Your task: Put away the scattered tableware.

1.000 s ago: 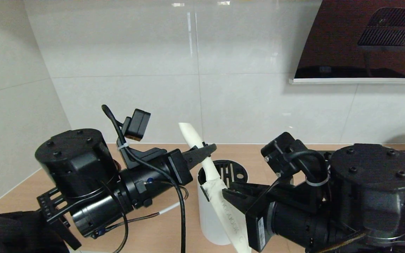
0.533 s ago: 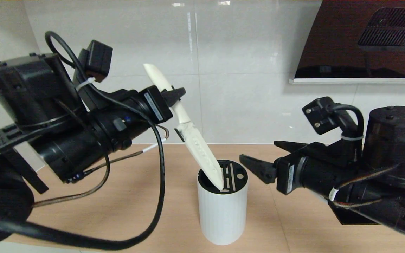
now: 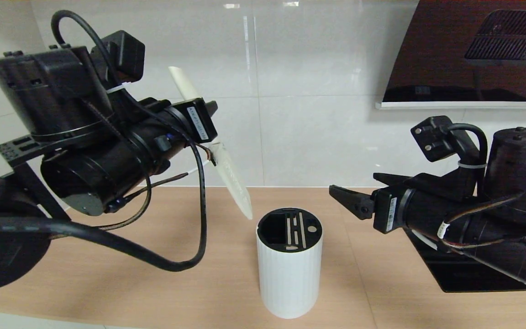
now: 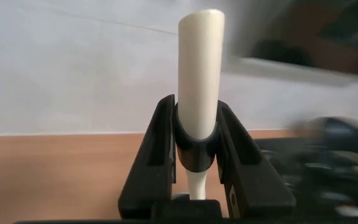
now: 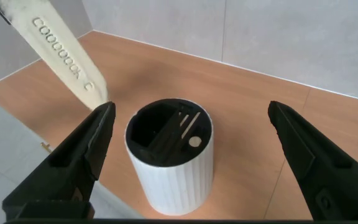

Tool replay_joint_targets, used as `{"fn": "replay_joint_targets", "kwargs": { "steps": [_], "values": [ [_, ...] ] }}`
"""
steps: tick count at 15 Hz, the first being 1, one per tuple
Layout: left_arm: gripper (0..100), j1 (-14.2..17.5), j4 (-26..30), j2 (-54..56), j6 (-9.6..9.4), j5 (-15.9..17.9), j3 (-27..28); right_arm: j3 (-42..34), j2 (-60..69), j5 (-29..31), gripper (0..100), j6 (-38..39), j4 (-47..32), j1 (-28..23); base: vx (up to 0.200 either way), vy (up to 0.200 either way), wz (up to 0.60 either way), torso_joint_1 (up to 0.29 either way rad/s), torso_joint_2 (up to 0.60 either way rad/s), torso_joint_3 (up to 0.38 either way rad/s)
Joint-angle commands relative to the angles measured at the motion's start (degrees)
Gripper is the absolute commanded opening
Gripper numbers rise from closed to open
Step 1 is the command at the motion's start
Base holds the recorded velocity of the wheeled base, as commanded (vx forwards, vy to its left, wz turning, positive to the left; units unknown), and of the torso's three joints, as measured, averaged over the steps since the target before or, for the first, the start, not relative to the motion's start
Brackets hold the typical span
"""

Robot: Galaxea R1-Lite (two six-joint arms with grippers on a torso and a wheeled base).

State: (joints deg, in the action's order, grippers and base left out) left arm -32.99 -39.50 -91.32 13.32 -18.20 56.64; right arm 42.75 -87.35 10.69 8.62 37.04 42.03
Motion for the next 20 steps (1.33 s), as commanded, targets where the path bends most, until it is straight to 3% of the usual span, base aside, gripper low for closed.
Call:
{"fn": "replay_joint_targets", "kwargs": {
  "steps": [1,6,8,20],
  "values": [
    [0,-1.90,-1.28,-2.02,-0.76,-1.75,0.05,-0.04,-1.25,0.03,100,-0.01,0.05,-0.02,0.000,0.000,0.00,0.000,0.00,0.000],
    [0,-3.84,-7.35,-9.58,-1.81,-5.62,0.32,-0.04,-1.60,0.03,100,0.08,0.05,-0.02,0.000,0.000,0.00,0.000,0.00,0.000],
    [0,-4.89,-11.57,-12.39,-3.74,-8.17,0.32,-0.04,-1.69,0.03,100,0.08,0.05,-0.02,0.000,0.000,0.00,0.000,0.00,0.000],
    [0,-9.02,-15.26,-19.42,-3.39,-10.10,-0.56,-0.56,-1.60,0.03,100,-0.01,0.05,0.07,0.000,0.000,0.00,0.000,0.00,0.000]
  ]
}}
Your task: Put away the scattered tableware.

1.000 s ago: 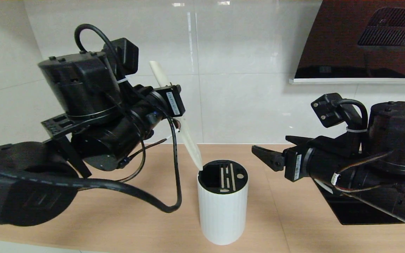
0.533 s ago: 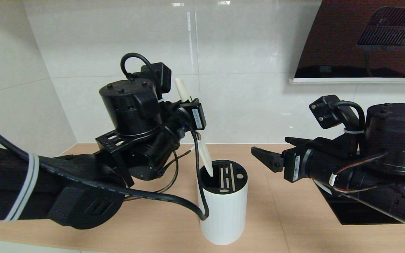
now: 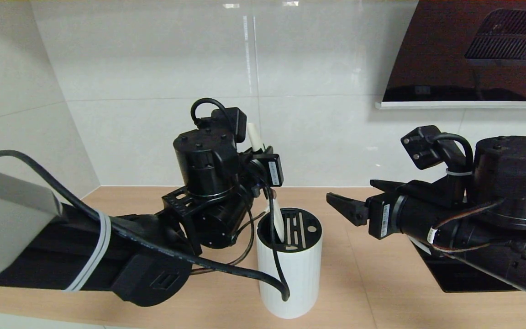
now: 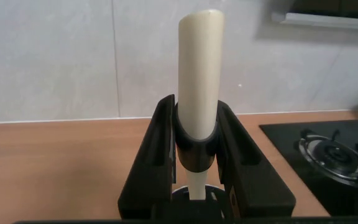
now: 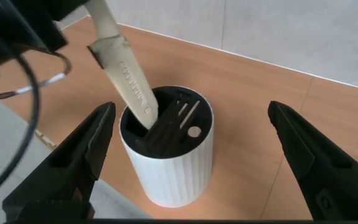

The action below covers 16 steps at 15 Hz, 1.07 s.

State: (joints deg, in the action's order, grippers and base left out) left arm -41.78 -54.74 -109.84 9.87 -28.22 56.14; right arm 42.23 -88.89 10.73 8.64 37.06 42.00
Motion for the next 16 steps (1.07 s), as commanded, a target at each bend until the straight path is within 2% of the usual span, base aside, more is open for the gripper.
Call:
{"fn": "replay_joint_targets", "kwargs": {
  "steps": [1,6,13,16],
  "values": [
    [0,-0.59,0.07,-0.99,-0.03,-0.08,-0.59,-0.04,-0.05,-0.01,100,-0.03,0.03,0.10,0.000,0.000,0.00,0.000,0.00,0.000],
    [0,-2.26,0.24,-2.84,-0.03,0.10,-2.79,-0.13,0.04,0.17,100,-0.03,0.03,0.10,0.000,0.000,0.00,0.000,0.00,0.000],
    [0,-2.52,0.16,-7.50,0.41,0.18,-5.16,-0.22,0.04,0.26,100,-0.03,0.03,0.10,0.000,0.000,0.00,0.000,0.00,0.000],
    [0,-2.78,0.07,-7.58,1.46,1.06,-6.22,-0.30,0.04,0.26,100,-0.03,0.03,0.10,0.000,0.000,0.00,0.000,0.00,0.000]
  ]
}}
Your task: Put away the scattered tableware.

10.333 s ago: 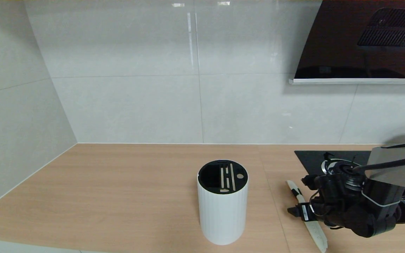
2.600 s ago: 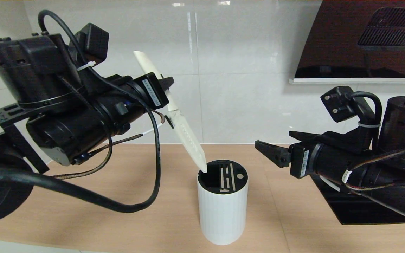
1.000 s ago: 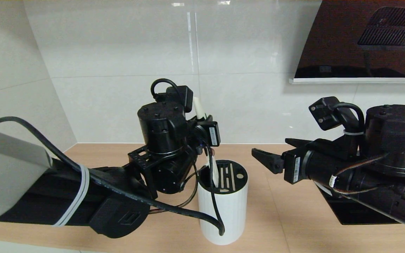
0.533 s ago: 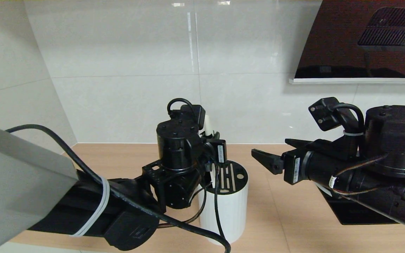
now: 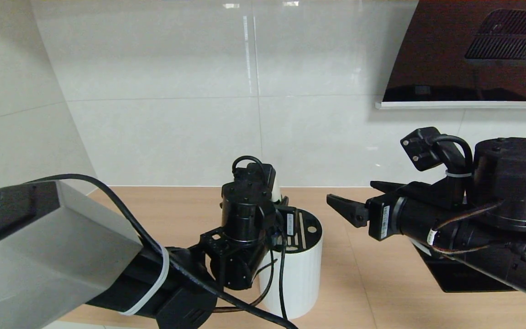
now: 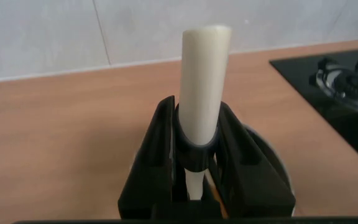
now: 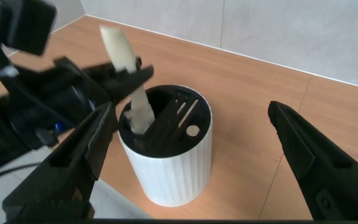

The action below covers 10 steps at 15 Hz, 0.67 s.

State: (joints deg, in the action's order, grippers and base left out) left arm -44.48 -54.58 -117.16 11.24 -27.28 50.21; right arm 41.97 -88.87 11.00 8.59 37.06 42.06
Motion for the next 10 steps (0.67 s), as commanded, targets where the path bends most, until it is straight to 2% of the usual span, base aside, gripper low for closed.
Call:
{"fn": "replay_joint_targets", "kwargs": {
  "steps": [1,6,7,10],
  "values": [
    [0,-0.16,-0.09,-0.26,0.10,0.12,-0.29,-0.05,0.01,-0.01,100,0.02,0.03,0.04,0.000,0.000,0.00,0.000,0.00,0.000],
    [0,-0.16,-0.09,-0.43,0.10,0.12,-0.29,-0.14,0.01,-0.01,100,0.02,0.03,0.04,0.000,0.000,0.00,0.000,0.00,0.000],
    [100,-0.16,-0.18,-0.43,0.10,0.12,-0.38,-0.22,0.01,0.08,100,-0.07,0.03,0.04,0.000,0.000,0.00,0.000,0.00,0.000],
    [100,-0.16,-0.18,0.18,0.10,0.12,-0.29,-0.22,0.01,-0.01,100,-0.07,0.03,0.04,0.000,0.000,0.00,0.000,0.00,0.000]
  ]
}}
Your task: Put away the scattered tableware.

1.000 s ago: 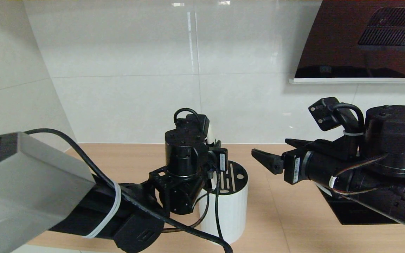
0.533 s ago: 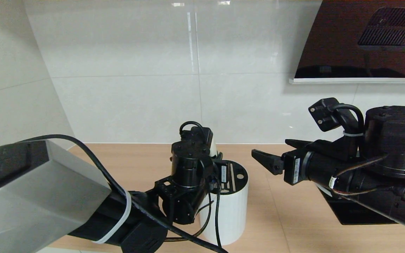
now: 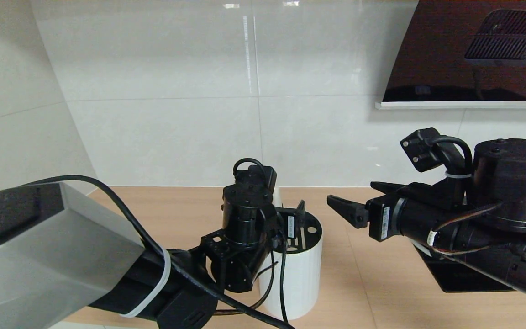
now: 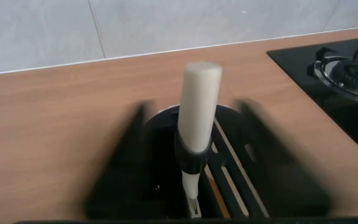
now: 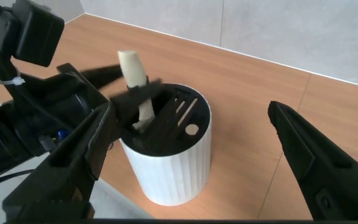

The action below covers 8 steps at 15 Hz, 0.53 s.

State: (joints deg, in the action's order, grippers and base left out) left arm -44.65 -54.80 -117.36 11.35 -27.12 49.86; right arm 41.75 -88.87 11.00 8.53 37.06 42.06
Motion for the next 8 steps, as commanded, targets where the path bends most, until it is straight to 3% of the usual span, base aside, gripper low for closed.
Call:
{"fn": "replay_joint_targets", "kwargs": {
  "steps": [1,5,8],
  "values": [
    [100,0.01,0.04,0.38,-0.01,-0.03,0.06,0.00,0.01,0.08,100,-0.27,0.03,0.04,0.000,0.000,0.00,0.000,0.00,0.000],
    [100,0.01,0.04,0.55,-0.01,-0.12,0.06,-0.09,0.01,0.08,100,-0.97,0.03,0.04,0.000,0.000,0.00,0.000,0.00,0.000],
    [100,0.01,0.13,6.62,-0.54,-0.30,-0.64,-0.18,0.19,0.08,100,-0.97,0.03,0.04,0.000,0.000,0.00,0.000,0.00,0.000]
  ]
}}
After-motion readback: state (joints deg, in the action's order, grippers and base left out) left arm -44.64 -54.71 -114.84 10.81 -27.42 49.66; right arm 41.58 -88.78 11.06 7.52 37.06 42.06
